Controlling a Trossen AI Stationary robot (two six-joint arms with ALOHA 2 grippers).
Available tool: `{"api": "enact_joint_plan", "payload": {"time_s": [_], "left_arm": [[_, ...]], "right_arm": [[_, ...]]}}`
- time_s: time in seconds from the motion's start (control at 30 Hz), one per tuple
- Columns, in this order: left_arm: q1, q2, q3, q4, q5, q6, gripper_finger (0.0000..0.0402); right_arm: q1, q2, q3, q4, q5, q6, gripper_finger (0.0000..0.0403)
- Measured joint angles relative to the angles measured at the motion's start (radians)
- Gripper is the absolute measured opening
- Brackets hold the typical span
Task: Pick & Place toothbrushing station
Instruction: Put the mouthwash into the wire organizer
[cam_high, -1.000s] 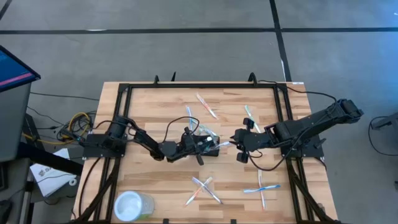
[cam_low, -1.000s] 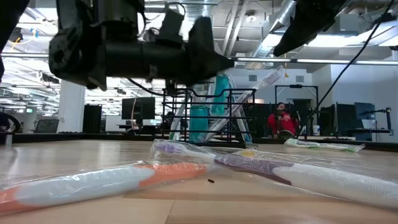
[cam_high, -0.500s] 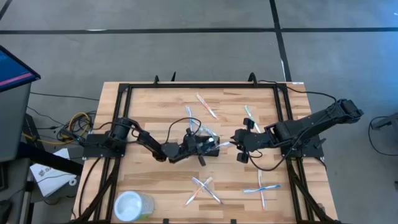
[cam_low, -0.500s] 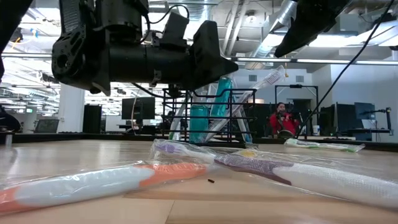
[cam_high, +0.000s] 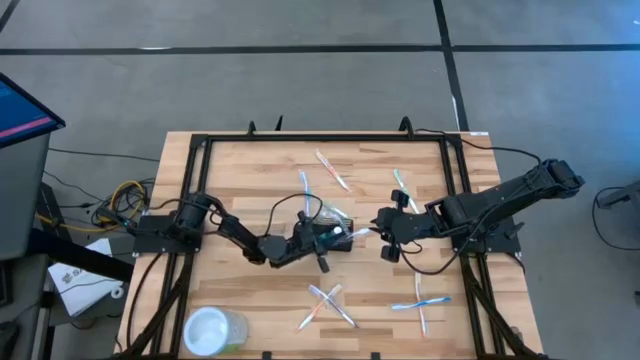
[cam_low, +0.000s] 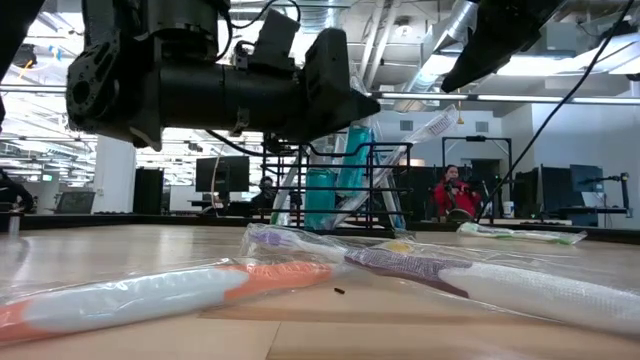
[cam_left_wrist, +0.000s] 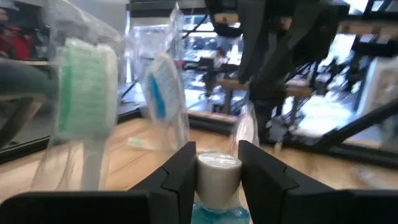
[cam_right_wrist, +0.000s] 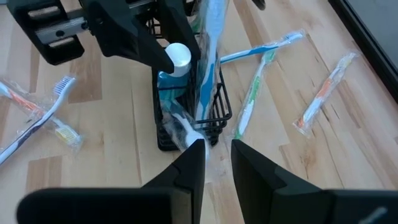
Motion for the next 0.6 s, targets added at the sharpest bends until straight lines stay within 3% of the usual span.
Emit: {"api": "enact_joint_plan", "payload": {"time_s": [0.17, 0.6], "left_arm": [[-0.025, 0.000, -0.001, -0.001, -0.068, 0.013, 0.0101], [-0.037, -0.002, -0.001, 0.005, -0.076, 0.014, 0.0102]], "right_arm": [[0.000, 0.000, 0.000, 0.000, -0.003, 0.000, 0.0069], [0.000, 0.000, 0.000, 0.000, -0.003, 0.003, 0.0069]]}}
